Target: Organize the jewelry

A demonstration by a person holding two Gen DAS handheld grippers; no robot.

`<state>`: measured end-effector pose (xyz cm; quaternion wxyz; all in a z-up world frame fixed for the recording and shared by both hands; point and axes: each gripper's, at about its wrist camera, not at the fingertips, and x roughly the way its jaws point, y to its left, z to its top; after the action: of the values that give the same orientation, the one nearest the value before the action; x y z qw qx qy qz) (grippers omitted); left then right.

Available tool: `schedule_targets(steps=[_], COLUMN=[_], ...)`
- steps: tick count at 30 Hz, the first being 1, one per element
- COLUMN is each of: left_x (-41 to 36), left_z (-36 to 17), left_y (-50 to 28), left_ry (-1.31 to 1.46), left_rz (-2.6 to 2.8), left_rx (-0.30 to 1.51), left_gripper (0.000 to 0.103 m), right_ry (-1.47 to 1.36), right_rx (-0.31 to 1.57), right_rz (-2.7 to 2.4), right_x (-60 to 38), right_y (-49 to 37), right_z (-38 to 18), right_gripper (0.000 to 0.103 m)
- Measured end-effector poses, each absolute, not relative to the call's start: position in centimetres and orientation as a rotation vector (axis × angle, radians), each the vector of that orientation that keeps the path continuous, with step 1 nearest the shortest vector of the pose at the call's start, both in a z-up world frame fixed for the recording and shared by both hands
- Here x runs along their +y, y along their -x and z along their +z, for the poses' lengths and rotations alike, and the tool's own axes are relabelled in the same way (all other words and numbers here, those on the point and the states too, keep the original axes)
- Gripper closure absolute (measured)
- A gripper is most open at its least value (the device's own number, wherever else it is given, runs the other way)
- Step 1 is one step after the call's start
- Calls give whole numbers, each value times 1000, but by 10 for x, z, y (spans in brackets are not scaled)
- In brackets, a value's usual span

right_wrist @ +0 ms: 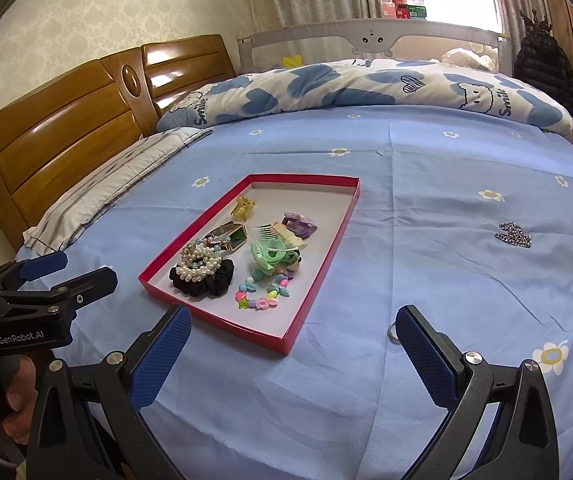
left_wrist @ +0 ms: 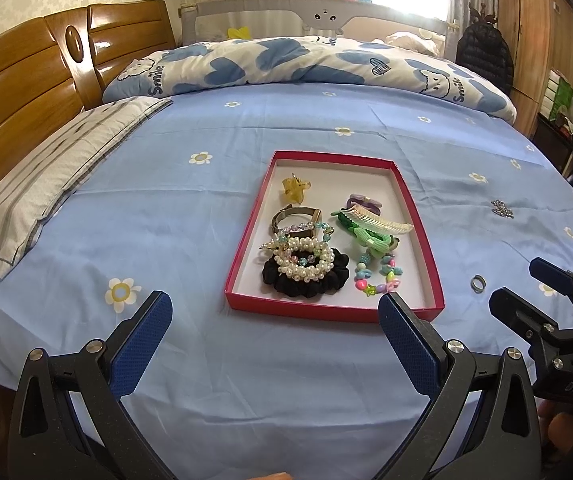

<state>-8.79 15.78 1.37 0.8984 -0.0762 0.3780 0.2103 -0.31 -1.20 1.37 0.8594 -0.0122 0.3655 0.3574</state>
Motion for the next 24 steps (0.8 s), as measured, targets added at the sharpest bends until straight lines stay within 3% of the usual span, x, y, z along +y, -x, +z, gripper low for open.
schedule_targets(steps=[24], left_x=[160], left_z=[15], left_y=[89], left_ry=[155], left_rz=[439], left_rx=[779], left_gripper=[0], right_ry=[24], right_rx=[764], right_rz=[748], right_x=[-13], right_y=[2], right_z=[15], right_gripper=[0])
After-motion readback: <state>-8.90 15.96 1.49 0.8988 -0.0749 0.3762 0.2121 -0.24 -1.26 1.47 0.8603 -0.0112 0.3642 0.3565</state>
